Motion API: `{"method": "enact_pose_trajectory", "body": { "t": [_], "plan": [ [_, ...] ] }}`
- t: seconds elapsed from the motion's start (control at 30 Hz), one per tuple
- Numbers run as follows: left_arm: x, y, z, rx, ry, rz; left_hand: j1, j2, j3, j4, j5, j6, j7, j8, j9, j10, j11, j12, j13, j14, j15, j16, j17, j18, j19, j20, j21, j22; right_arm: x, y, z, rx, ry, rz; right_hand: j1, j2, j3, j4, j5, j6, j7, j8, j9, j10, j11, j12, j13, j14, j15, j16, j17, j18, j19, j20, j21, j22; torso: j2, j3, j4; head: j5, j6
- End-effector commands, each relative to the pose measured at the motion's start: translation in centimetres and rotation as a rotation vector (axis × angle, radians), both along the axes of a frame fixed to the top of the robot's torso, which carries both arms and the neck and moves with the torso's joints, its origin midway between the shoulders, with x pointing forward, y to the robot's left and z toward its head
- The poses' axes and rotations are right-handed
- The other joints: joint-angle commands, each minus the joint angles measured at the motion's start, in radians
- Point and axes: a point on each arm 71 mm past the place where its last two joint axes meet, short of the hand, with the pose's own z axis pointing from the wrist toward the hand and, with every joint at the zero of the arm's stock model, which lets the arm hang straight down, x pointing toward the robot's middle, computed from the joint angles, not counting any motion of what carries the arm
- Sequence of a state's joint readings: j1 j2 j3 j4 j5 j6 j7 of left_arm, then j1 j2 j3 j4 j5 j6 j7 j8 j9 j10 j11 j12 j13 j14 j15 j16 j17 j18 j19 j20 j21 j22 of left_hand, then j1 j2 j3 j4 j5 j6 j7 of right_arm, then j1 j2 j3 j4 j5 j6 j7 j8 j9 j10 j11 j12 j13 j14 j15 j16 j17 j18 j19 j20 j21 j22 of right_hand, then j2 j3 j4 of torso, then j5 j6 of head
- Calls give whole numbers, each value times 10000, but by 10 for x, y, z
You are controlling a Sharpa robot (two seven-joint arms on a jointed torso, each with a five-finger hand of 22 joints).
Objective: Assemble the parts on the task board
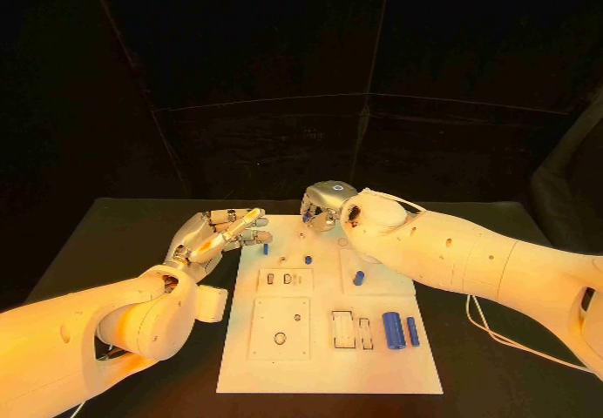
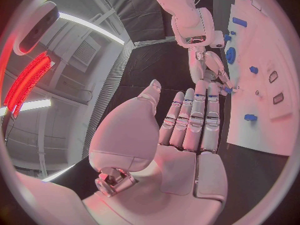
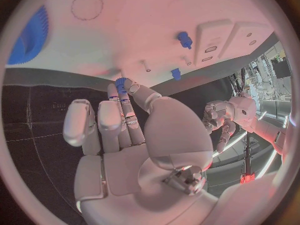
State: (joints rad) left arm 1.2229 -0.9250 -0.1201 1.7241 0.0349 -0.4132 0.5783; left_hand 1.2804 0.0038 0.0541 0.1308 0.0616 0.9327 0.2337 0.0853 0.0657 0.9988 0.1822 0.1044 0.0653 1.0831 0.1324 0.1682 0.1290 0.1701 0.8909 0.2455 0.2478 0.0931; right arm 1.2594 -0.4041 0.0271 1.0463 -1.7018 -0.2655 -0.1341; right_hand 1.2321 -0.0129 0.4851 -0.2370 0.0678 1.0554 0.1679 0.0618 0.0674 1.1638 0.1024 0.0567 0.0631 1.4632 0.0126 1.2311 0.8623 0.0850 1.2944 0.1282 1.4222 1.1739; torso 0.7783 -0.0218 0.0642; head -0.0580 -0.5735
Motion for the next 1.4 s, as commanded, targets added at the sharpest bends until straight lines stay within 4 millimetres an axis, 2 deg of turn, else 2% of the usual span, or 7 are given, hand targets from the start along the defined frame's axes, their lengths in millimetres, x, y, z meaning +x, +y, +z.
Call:
{"method": "enact_pose_trajectory", "body": {
  "t": [0.03, 0.17, 0.93, 1.4],
  "plan": [
    [0, -1, 2, -32, -71, -147, -12, 99, -17, -62, -31, 26, 76, -35, -11, 18, 46, -56, -16, -21, 59, -35, 11, 135, 61, 43, -33, -13, 0, 0, -2, -252, 108, 4, -14, -186, -6, 107, -38, -132, 12, -10, -21, -141, 5, 34, -16, -90, 47, -162, -263, 39, -199, -16, -130, -209, 4, 0, -11, 1, 0],
    [0, -1, 2, -28, -67, -144, -15, 104, -20, -69, -31, 21, 78, -44, -12, 10, 49, -67, -17, -24, 61, -44, 12, 134, 60, 45, -39, -18, 0, -1, -2, -202, 46, 7, -30, -245, -2, 160, -43, -208, 25, -8, -22, -220, 24, 35, -17, -135, 60, -250, -416, 68, -305, -4, -198, -353, 8, -1, -14, 0, 4],
    [2, 1, 1, 14, -45, -86, -10, 131, -14, -83, -33, 15, 81, -59, -12, 0, 52, -85, -18, -23, 63, -58, 14, 135, 61, 47, -49, -27, -3, 0, 3, 210, -225, 215, 39, -214, 75, 227, 14, -130, 11, 47, 7, -110, -6, 91, 6, -105, 44, -182, -293, 47, -222, -4, -162, -245, 20, -10, -14, -7, 15],
    [2, 1, 1, 25, -38, -72, -7, 141, -12, -91, -36, 14, 81, -64, -12, -2, 53, -91, -18, -22, 64, -63, 16, 135, 63, 48, -53, -31, -5, 0, 3, 230, -168, 283, -5, -333, 41, 288, 32, -125, 19, 41, 10, -96, 1, 77, 1, -98, 45, -185, -324, 49, -227, -7, -170, -259, 28, -17, -7, -17, -17]
  ]
}}
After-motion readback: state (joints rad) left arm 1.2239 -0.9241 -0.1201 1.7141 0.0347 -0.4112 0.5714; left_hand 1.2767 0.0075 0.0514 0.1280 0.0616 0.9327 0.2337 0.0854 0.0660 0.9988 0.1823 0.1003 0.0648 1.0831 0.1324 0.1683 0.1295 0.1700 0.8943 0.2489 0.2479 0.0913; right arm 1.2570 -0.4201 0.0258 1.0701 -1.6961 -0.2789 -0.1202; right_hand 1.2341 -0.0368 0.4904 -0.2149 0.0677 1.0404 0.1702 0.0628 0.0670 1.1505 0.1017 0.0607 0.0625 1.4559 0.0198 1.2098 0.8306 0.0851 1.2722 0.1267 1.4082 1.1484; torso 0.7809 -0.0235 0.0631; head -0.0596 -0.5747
